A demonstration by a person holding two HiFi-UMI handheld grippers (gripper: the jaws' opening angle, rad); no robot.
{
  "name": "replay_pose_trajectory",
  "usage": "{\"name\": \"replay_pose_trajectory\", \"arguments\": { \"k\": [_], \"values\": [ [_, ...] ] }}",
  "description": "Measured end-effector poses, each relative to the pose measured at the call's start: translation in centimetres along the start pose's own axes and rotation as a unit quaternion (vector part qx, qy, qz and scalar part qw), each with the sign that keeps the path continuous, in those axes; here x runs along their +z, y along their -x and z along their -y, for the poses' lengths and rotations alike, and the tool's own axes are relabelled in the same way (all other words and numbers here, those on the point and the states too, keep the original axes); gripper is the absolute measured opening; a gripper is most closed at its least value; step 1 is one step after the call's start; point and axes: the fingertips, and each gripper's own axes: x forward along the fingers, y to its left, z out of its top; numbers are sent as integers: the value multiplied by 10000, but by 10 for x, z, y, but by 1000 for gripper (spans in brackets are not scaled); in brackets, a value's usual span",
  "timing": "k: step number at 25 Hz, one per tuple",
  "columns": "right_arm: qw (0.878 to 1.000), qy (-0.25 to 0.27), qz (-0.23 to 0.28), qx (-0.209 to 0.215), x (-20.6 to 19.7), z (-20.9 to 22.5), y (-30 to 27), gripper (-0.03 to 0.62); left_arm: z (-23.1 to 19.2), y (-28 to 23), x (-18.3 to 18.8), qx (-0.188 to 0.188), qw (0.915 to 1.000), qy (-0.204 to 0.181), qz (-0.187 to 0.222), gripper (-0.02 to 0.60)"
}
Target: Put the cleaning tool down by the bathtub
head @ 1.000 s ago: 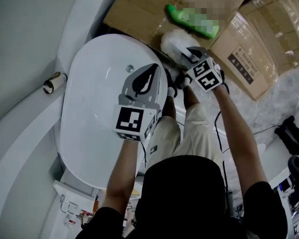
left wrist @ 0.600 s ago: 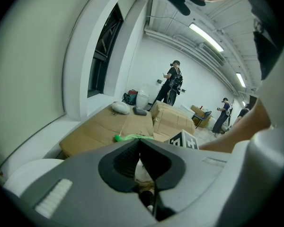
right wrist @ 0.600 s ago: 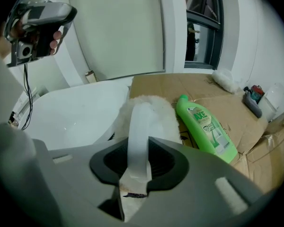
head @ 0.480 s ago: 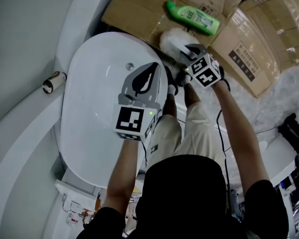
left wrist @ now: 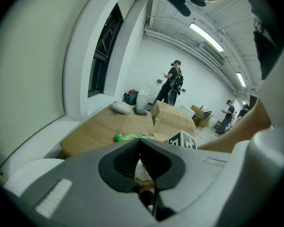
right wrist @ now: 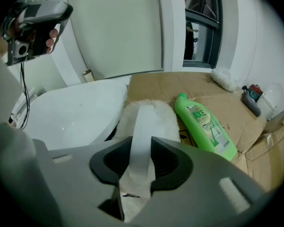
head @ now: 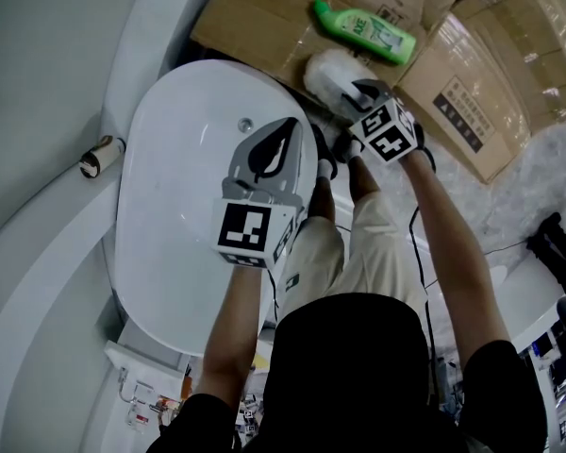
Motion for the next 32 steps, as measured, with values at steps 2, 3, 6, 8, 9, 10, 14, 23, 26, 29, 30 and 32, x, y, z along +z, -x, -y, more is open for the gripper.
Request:
{"name": "replay_pose_trajectory", "arguments": {
  "k": [2,3,6,8,9,10,14,23,26,29,30,32],
  "values": [
    [10000,-2,-7,-47,0,1,1,98,-1,1,0,3,10000,5,7,-2],
    [10000,-8,-8,-75,1,2,1,103,-1,2,0,5,10000,7,8,-2],
    [9999,-67,-26,-118,0,4,2,112,0,5,-1,1,10000,4,9,-2],
    [9999,-94,-34,-136,0,4,2,120,0,6,-1,-4,10000,-5,14,-2],
    [9998,-94,-34,-156,0,5,2,124,-1,7,0,-5,10000,-4,19,-2],
    [9998,-94,-34,-182,0,5,3,128,-1,8,0,-4,10000,-2,28,-2],
    [9996,-157,-43,-224,2,6,7,141,-1,11,2,1,10000,-7,59,-2],
    [9991,-208,42,-372,11,11,23,150,0,12,0,-77,9999,0,99,-2],
    [9989,-168,87,-420,18,11,34,150,0,15,4,-98,9999,-22,125,-2],
    [9988,-148,114,-443,25,9,46,150,0,20,10,-117,9998,-48,158,-2],
    [9988,-151,120,-459,26,8,51,150,0,22,12,-125,9998,-64,163,-2],
    [9985,-158,131,-500,29,5,61,149,2,27,15,-138,9997,-102,163,-2]
  ]
}}
